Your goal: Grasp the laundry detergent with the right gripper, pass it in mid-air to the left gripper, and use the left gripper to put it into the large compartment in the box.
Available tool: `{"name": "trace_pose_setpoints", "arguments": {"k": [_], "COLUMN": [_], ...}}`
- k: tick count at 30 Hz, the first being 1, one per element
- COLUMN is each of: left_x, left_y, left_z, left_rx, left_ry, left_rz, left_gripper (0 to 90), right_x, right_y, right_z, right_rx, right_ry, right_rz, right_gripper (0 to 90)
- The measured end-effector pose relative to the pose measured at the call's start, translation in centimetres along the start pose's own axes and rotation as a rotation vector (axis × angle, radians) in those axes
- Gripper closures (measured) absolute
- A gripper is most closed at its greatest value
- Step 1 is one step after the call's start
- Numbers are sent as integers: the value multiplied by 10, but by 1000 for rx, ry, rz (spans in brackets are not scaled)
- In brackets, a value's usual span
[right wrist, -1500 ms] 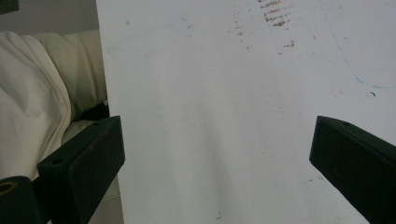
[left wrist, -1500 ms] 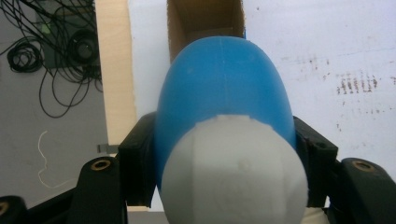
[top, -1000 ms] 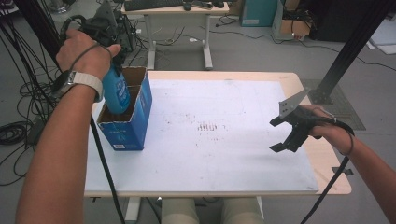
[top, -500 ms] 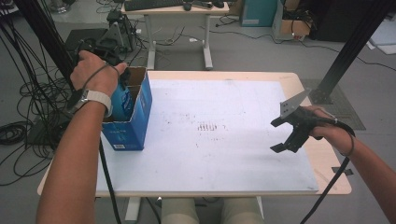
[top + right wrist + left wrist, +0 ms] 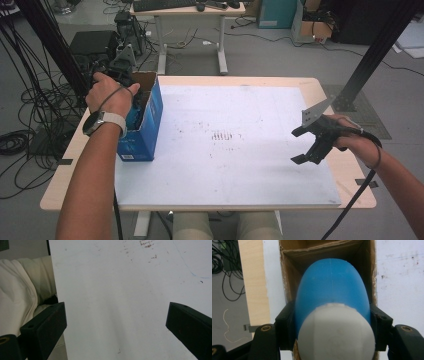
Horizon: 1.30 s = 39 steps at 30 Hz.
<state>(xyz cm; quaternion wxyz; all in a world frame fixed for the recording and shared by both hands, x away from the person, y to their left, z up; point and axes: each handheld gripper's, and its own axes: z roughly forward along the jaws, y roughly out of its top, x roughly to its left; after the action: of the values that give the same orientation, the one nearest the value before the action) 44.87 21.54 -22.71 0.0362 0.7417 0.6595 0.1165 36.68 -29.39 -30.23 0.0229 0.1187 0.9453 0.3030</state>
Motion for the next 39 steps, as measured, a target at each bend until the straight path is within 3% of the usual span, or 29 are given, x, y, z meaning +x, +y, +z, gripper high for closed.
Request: {"name": "trace_pose_setpoints", "arguments": {"k": [17, 39], "left_x": [-4, -1], "left_y": [-8, -7], "left_z": [38, 39], "left_rx": [9, 8], "left_ry": [2, -8], "left_rz": [2, -15], "left_gripper": [375, 374], "right_x": [-1, -1], "right_y": [-2, -1], "right_z": [2, 4], "right_rx": [1, 5], "right_ry": [-1, 1], "right_rz": [11, 12], "right_gripper": [32, 32]}}
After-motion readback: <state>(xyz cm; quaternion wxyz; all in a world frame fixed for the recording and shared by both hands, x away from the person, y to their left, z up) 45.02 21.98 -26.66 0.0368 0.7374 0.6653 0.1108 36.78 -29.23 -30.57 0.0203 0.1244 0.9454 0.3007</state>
